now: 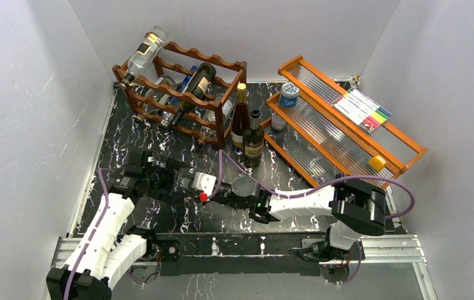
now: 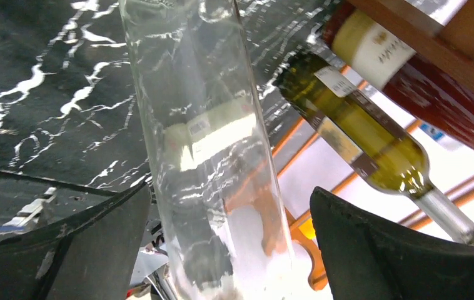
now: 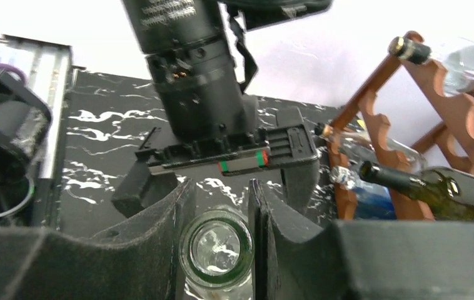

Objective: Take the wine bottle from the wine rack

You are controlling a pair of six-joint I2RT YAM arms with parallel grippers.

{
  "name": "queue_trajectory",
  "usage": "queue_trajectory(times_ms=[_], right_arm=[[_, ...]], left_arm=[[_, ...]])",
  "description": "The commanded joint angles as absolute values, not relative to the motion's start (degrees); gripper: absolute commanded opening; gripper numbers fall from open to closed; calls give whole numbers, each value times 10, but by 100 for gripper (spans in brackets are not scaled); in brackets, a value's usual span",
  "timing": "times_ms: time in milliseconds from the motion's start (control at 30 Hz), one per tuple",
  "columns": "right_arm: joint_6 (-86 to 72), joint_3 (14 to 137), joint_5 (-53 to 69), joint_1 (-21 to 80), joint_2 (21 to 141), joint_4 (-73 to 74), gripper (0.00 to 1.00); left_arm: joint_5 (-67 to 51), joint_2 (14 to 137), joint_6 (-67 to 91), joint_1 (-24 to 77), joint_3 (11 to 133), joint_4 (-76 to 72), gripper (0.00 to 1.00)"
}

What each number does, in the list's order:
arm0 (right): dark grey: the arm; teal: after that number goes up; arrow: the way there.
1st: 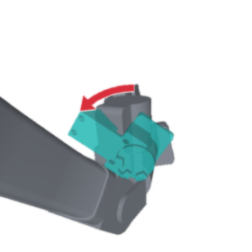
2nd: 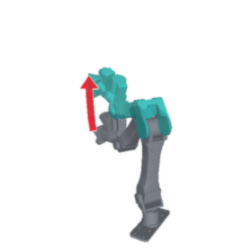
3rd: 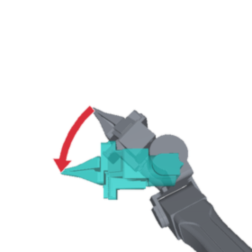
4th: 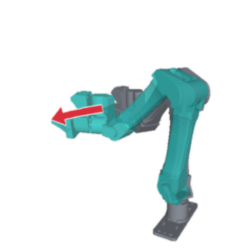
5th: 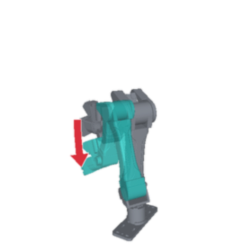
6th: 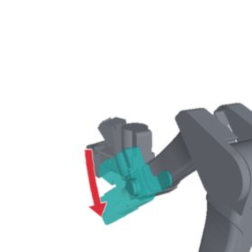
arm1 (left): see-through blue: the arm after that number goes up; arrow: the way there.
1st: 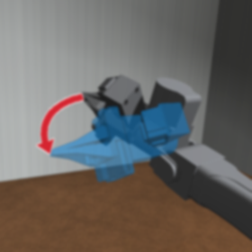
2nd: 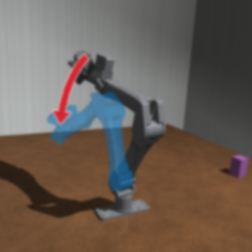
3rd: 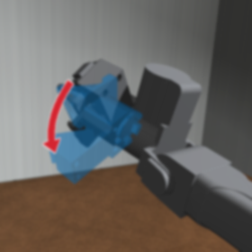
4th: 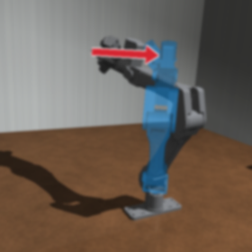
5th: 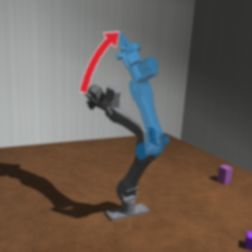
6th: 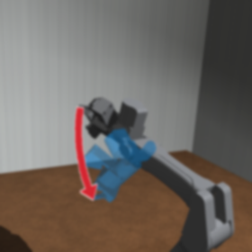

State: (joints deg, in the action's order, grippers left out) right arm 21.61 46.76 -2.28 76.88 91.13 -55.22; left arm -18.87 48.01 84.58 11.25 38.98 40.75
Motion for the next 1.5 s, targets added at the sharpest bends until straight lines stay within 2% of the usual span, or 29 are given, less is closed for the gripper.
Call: queue_trajectory(times_ms=[0,267,600,933,1167,1467], right_arm=[[210,491,-93,764,880,-603,0],[169,510,-165,753,811,-497,0],[73,527,-135,693,608,-276,0],[58,531,-269,651,487,-32,0],[60,505,-285,588,487,-29,0],[17,495,-135,413,553,-117,0]], left_arm=[[-212,460,839,118,389,373,98],[-119,470,760,118,446,423,98],[29,454,596,118,549,425,98],[19,468,538,118,550,388,98],[-12,478,530,118,553,375,98],[-1,449,526,117,557,392,98]])
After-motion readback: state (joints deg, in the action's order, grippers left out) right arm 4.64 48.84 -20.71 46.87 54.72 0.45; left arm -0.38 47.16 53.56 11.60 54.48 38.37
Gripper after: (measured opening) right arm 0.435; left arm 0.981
